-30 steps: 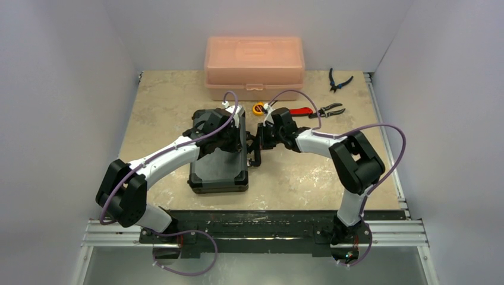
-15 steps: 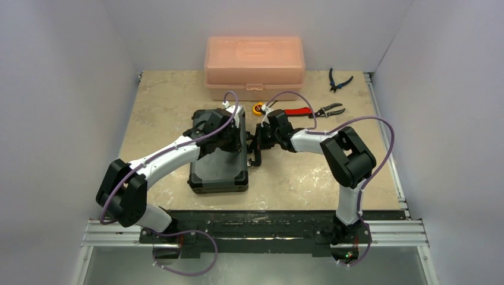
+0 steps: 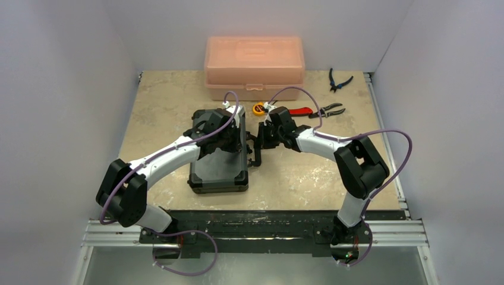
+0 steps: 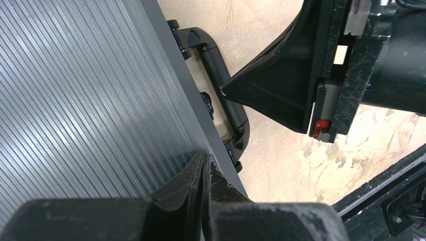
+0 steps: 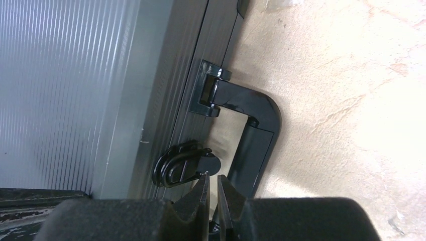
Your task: Pack up texas hold em set
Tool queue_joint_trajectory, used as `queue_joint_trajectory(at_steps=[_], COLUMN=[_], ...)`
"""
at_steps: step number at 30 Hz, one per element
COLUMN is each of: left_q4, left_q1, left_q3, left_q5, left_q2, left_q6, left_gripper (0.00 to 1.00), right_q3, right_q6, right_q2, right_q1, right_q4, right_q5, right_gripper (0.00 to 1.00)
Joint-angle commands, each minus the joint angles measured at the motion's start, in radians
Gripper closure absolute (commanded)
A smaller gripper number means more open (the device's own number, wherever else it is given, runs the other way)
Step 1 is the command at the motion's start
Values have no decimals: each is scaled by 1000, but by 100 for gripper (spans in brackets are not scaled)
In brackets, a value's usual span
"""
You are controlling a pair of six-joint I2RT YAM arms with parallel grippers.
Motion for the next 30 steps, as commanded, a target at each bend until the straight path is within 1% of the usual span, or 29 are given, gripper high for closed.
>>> queue_joint_trajectory(at_steps=[1, 9, 14, 19, 25, 30], left_q4=[-94, -98, -94, -94, -99, -107], left_q1=[-46, -51, -53, -54, -55, -56], left_q3=[-30, -32, -36, -44, -49, -47], left_q5=[69, 66, 65, 63, 58, 53], left_q2=[73, 63, 62, 57, 47, 35], left_q6=[-24, -23, -24, -25, -25, -22], left_gripper=[100, 100, 100, 100, 100, 100], right_q3=[40, -4, -33, -36, -27, -11], right_q6=[-21, -13, 3, 5, -5, -25], right_q2=[-43, -8, 54, 111, 115, 81], right_q1=[5, 50, 82, 83, 83, 83], right_q4=[-41, -15, 23, 32, 30, -17], right_q5=[32, 29, 26, 23, 32, 72], right_gripper=[86, 91, 94, 96, 96, 96])
